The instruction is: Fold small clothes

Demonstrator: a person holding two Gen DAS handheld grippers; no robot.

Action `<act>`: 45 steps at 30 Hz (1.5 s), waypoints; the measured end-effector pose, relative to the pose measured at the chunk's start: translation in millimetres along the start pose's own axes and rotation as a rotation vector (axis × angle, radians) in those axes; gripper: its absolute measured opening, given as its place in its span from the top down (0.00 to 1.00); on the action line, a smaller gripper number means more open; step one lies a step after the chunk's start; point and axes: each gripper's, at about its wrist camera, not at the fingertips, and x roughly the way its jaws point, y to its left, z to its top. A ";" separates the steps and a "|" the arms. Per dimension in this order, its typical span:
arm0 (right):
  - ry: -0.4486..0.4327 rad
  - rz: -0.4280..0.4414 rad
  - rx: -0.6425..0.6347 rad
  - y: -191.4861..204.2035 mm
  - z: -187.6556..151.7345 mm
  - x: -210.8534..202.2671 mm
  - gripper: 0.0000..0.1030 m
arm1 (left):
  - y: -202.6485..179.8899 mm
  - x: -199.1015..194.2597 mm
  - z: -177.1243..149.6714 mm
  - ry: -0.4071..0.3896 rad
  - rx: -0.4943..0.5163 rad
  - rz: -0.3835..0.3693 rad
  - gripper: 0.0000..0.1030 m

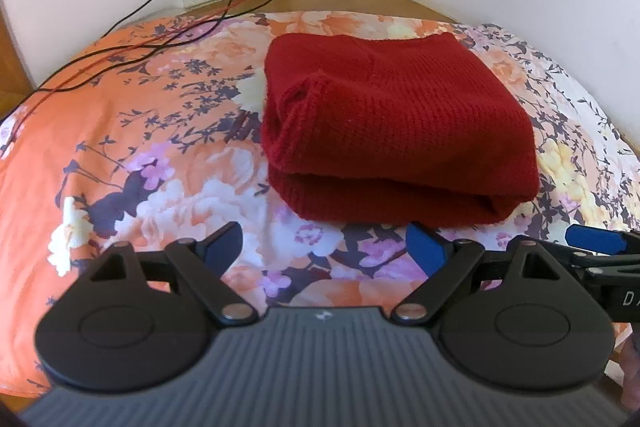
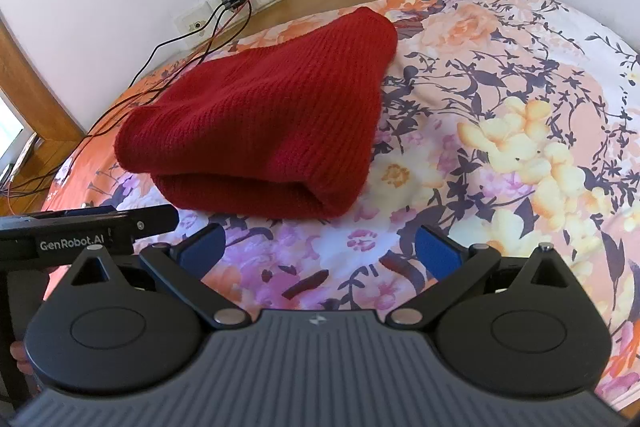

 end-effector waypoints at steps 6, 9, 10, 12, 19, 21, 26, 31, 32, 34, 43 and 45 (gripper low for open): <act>0.006 -0.003 0.009 0.2 0.9 1.5 0.00 | -2.2 2.6 -0.5 0.008 0.005 0.005 0.13; 0.013 -0.002 0.006 1.4 1.5 3.2 0.00 | -3.4 2.4 -0.7 0.002 0.013 0.007 0.13; 0.015 0.000 0.004 2.1 1.7 3.6 0.00 | -3.8 2.2 -0.9 -0.001 0.015 0.007 0.13; 0.017 0.003 -0.001 3.4 2.4 4.4 0.00 | -4.1 1.8 -1.0 -0.005 0.014 0.007 0.13; 0.018 0.009 -0.012 7.3 4.6 6.3 0.00 | -3.7 2.4 -0.2 -0.004 0.016 0.002 0.13; 0.020 0.008 -0.013 7.2 5.2 7.4 0.00 | -3.9 2.3 -0.2 -0.004 0.021 0.002 0.13; 0.025 0.011 -0.011 6.8 6.2 9.0 0.00 | -3.2 3.0 -0.2 0.000 0.020 0.006 0.13; 0.025 0.011 -0.011 7.3 6.3 9.1 0.00 | -2.3 3.1 0.1 0.002 0.016 0.005 0.13; 0.025 0.010 -0.011 7.5 6.2 9.1 0.00 | -2.4 3.1 0.1 0.002 0.016 0.006 0.13; 0.025 0.010 -0.011 7.4 6.1 9.1 0.00 | -2.4 3.1 0.1 0.002 0.015 0.006 0.13; 0.024 0.010 -0.013 7.6 6.7 9.4 0.00 | -2.1 3.4 -0.4 0.004 0.011 0.005 0.13; 0.024 0.010 -0.013 7.4 6.6 9.3 0.00 | -2.1 3.6 -0.4 0.004 0.011 0.005 0.13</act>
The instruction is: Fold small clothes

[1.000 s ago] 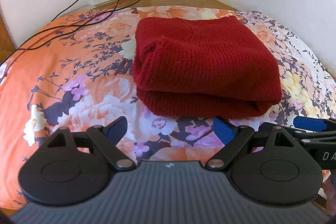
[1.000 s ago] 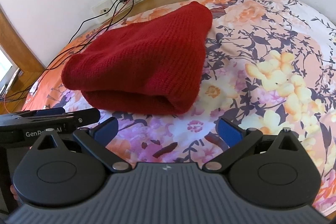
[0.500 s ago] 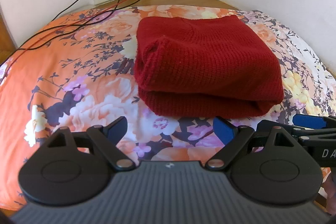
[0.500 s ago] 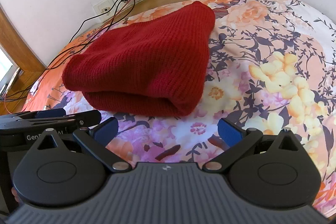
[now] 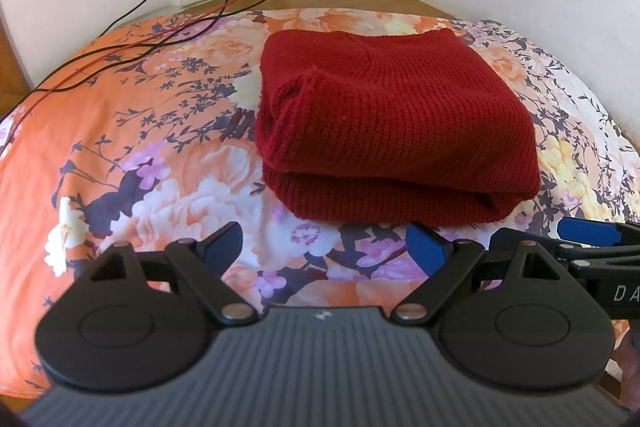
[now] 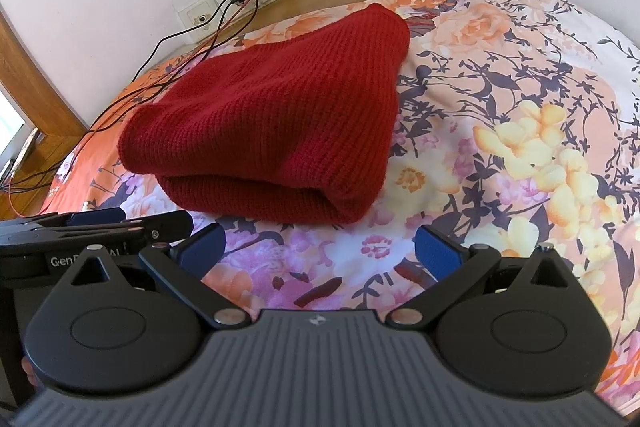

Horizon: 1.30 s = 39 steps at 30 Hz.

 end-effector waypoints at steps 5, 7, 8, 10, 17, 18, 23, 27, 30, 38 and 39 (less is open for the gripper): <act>0.001 0.000 0.002 -0.3 0.0 0.2 0.00 | -0.4 0.7 -0.4 0.001 -0.002 0.000 0.13; 0.001 0.000 0.002 -1.4 0.6 -0.1 0.00 | -0.9 1.0 -0.6 0.001 -0.001 0.000 0.13; 0.001 0.000 0.002 -1.5 0.6 0.0 0.00 | -1.6 1.2 -0.8 0.002 0.000 -0.001 0.13; 0.001 0.001 0.002 -1.9 0.7 0.1 0.00 | -2.5 1.7 -0.6 0.002 -0.001 0.000 0.13; 0.001 0.001 0.002 -2.5 0.7 0.2 0.00 | -3.7 2.5 -0.9 0.005 0.002 0.000 0.13; 0.001 0.000 0.002 -2.6 0.7 0.2 0.00 | -3.9 2.6 -0.9 0.004 0.001 0.001 0.13; 0.002 0.000 0.004 -2.9 1.1 0.1 0.00 | -3.8 2.8 -0.8 0.004 0.001 0.000 0.13; 0.001 0.000 0.002 -2.9 0.8 -0.3 0.00 | -3.8 3.1 -0.7 0.005 0.000 0.001 0.13; 0.001 0.000 0.002 -2.7 0.8 -0.2 0.00 | -3.7 3.2 -0.7 0.005 0.001 0.001 0.13; 0.001 0.001 0.002 -3.2 1.1 0.2 0.00 | -4.3 3.7 -0.9 0.005 0.000 0.001 0.13; 0.001 0.001 0.002 -3.2 1.1 0.2 0.00 | -3.6 3.7 -0.6 0.005 0.001 0.001 0.13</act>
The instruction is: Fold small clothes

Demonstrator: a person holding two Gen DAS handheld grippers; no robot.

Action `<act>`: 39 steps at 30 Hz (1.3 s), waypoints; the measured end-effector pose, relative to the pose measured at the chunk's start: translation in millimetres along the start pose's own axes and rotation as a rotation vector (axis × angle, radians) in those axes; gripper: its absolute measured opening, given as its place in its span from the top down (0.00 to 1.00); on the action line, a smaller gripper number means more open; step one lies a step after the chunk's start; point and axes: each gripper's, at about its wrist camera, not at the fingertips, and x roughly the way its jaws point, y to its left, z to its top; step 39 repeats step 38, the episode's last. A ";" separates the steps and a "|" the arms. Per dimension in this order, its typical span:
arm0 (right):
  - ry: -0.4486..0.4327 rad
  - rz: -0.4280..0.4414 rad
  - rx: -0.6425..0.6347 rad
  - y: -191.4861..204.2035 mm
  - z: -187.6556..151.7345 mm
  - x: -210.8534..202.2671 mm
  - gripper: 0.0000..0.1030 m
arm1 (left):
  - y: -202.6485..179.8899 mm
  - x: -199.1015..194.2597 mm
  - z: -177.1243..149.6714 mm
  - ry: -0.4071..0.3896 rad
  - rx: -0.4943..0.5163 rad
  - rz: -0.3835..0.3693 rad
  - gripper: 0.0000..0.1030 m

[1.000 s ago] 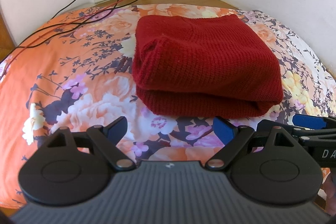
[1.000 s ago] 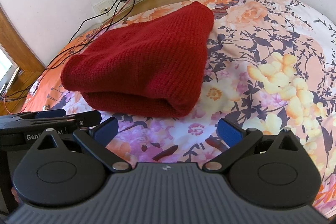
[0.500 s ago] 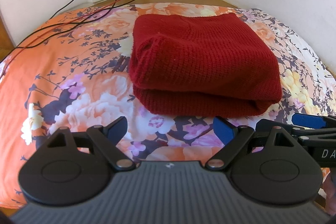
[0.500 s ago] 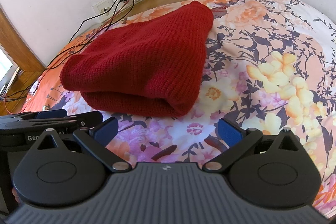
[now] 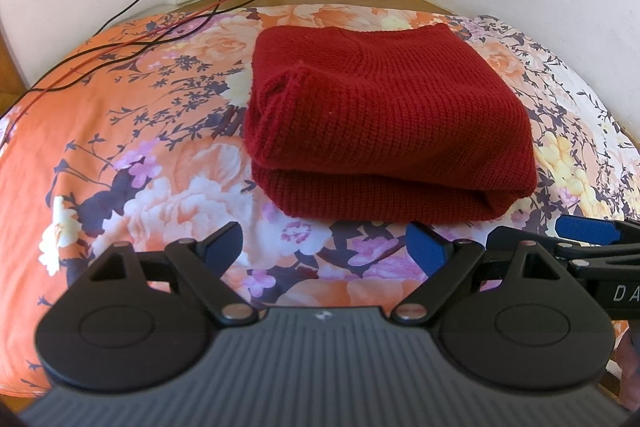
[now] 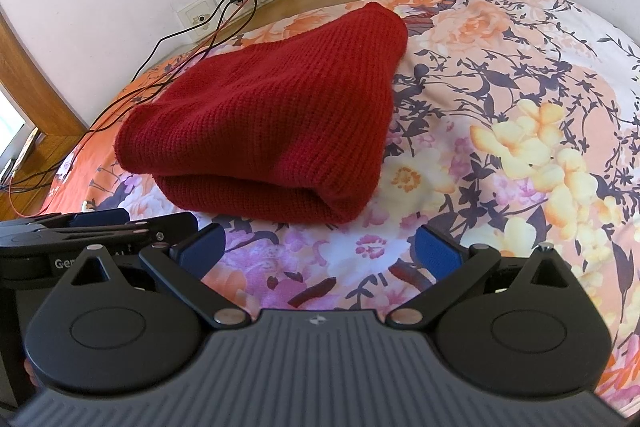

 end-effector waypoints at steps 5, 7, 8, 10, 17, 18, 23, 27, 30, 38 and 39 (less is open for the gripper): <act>0.001 0.000 0.001 -0.4 0.1 0.1 0.00 | -0.2 0.3 -0.2 0.001 0.001 -0.001 0.13; 0.000 0.000 0.001 -0.5 0.1 0.1 0.00 | -0.7 0.6 -0.2 0.001 0.001 -0.001 0.13; 0.000 0.001 0.000 -0.6 0.1 0.1 0.00 | -1.1 0.7 -0.5 0.003 0.001 -0.001 0.13; 0.000 0.000 0.001 -0.8 0.1 0.2 0.00 | -2.0 1.9 -1.0 0.005 0.002 -0.002 0.13; -0.001 0.000 0.000 -0.7 0.2 -0.2 0.00 | -1.6 1.8 -0.9 0.006 0.002 -0.003 0.13; 0.000 0.000 0.000 -0.6 0.0 -0.4 0.00 | -1.2 1.7 -0.7 0.006 0.001 -0.003 0.13; 0.000 0.000 0.001 -0.3 -0.1 -0.6 0.00 | -1.2 1.2 -0.7 0.006 0.002 -0.004 0.13; -0.001 0.000 -0.001 -0.5 -0.3 -1.1 0.00 | -1.0 0.9 -1.7 0.006 0.003 -0.006 0.13; -0.001 0.001 -0.003 0.1 -0.7 -1.2 0.00 | -0.4 0.3 -1.8 0.007 0.001 -0.008 0.13; -0.001 0.001 -0.002 0.2 -0.8 -1.2 0.00 | 0.4 -1.7 -3.4 0.006 0.004 -0.010 0.13; -0.001 0.001 -0.002 0.2 -0.8 -1.2 0.00 | 0.4 -1.7 -3.4 0.006 0.004 -0.010 0.13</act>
